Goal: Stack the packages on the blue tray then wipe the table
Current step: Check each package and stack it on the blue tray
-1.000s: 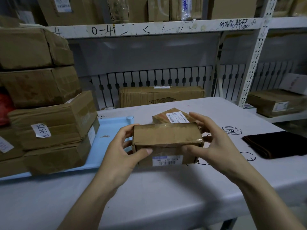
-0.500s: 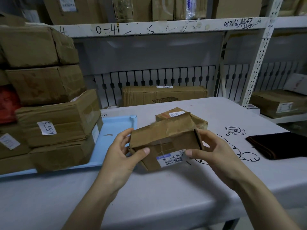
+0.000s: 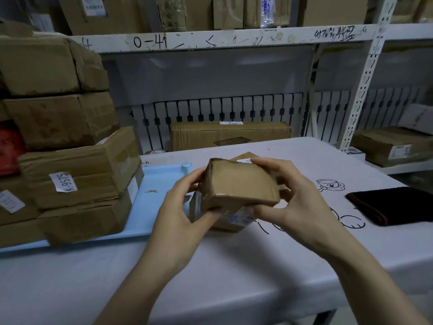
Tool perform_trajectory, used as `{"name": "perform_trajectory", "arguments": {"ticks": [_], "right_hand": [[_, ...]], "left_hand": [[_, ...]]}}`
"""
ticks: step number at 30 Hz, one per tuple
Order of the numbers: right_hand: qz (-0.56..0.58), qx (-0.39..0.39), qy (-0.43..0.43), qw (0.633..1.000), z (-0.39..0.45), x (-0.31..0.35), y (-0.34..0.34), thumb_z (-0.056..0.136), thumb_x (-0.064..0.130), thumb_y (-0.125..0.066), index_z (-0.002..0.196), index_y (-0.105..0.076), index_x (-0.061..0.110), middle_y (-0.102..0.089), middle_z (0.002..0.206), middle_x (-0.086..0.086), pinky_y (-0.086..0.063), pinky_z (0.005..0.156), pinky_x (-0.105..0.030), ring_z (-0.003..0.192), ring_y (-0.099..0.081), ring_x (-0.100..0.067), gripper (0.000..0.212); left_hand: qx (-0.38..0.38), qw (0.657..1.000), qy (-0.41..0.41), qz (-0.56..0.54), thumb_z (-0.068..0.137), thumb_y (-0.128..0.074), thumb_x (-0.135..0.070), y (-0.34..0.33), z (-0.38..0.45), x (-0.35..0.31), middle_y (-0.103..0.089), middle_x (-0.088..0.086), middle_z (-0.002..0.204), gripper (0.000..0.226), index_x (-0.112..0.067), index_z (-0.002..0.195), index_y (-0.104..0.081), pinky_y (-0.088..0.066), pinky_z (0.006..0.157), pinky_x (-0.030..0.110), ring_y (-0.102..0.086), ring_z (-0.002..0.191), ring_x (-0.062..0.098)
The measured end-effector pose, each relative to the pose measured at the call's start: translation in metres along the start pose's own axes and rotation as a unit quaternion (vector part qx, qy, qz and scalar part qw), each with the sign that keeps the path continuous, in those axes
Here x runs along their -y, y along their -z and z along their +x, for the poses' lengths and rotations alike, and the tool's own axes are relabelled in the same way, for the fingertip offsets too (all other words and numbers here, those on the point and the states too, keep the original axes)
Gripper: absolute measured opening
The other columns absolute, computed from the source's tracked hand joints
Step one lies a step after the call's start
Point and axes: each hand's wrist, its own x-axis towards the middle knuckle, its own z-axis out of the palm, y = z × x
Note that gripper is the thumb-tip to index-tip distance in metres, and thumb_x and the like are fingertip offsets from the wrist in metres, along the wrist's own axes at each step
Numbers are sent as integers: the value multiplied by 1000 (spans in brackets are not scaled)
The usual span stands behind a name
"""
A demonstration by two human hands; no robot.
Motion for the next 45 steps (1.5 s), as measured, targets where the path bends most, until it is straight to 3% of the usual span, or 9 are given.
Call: {"name": "perform_trajectory", "arguments": {"ticks": [4,9,17,21,26,31,35,42,45], "right_hand": [[67,-7,-20,997,2,-2,2,68,1,-87,136,-49,42,-55,132,10,-54,92,-33,111,-59,-19,88],[50,35,-69,996,-1,-15,-1,58,35,-89,143,-44,38,-55,139,13,-49,104,-39,123,-56,-8,96],[86,89,-126,984,-9,-33,-5,69,13,-89,126,-61,29,-71,119,8,-53,98,-41,112,-65,-12,65],[124,54,-140,981,-8,-31,-7,62,15,-87,118,-66,24,-73,113,5,-56,89,-38,109,-67,-15,61],[66,-7,-116,991,-7,-20,-8,66,12,-90,111,-65,34,-69,110,17,-57,84,-36,106,-62,-11,55],[0,-55,-74,996,-6,-8,-9,65,12,-89,109,-58,38,-60,108,23,-51,71,-16,92,-56,-1,60],[-42,-55,-28,997,-6,-3,-12,64,10,-88,114,-55,35,-58,117,15,-46,75,-10,100,-54,1,65],[-69,-55,-7,996,-6,-2,-15,62,21,-92,106,-49,48,-53,118,22,-45,80,-18,106,-49,-1,68],[-65,-61,5,996,-7,0,-18,59,25,-93,108,-49,47,-52,118,23,-40,78,-6,110,-48,-4,69]], "left_hand": [[10,994,60,-88,79,-77,-7,5,0,4,-63,-31,110,60,-46,117,-53,-48,82,5,-56,108,-12],[5,983,99,-154,80,-77,-11,4,-3,9,-67,-13,122,57,-33,128,-55,-52,96,32,-60,118,8],[-9,959,146,-242,82,-71,-2,4,-5,9,-74,-9,111,43,-23,118,-62,-55,86,19,-68,107,7],[-10,947,169,-273,79,-71,-10,2,-6,11,-74,-4,114,43,-18,121,-63,-49,99,34,-68,109,14],[-41,946,179,-267,86,-67,-6,0,-5,11,-73,-1,116,43,-17,127,-58,-52,94,33,-70,106,13],[-70,930,216,-289,66,-75,-30,0,-5,1,-69,0,121,69,-29,131,-51,-54,97,38,-69,107,15],[-64,914,231,-327,62,-75,-32,-4,-7,-7,-76,-5,108,59,-36,116,-55,-54,94,37,-71,104,13],[-51,902,242,-355,67,-72,-36,-6,-8,-8,-75,-5,110,70,-24,133,-55,-50,100,46,-69,108,17],[-52,893,254,-368,67,-73,-37,-9,-8,-7,-74,-4,113,66,-25,130,-58,-50,99,47,-68,111,20]]}}
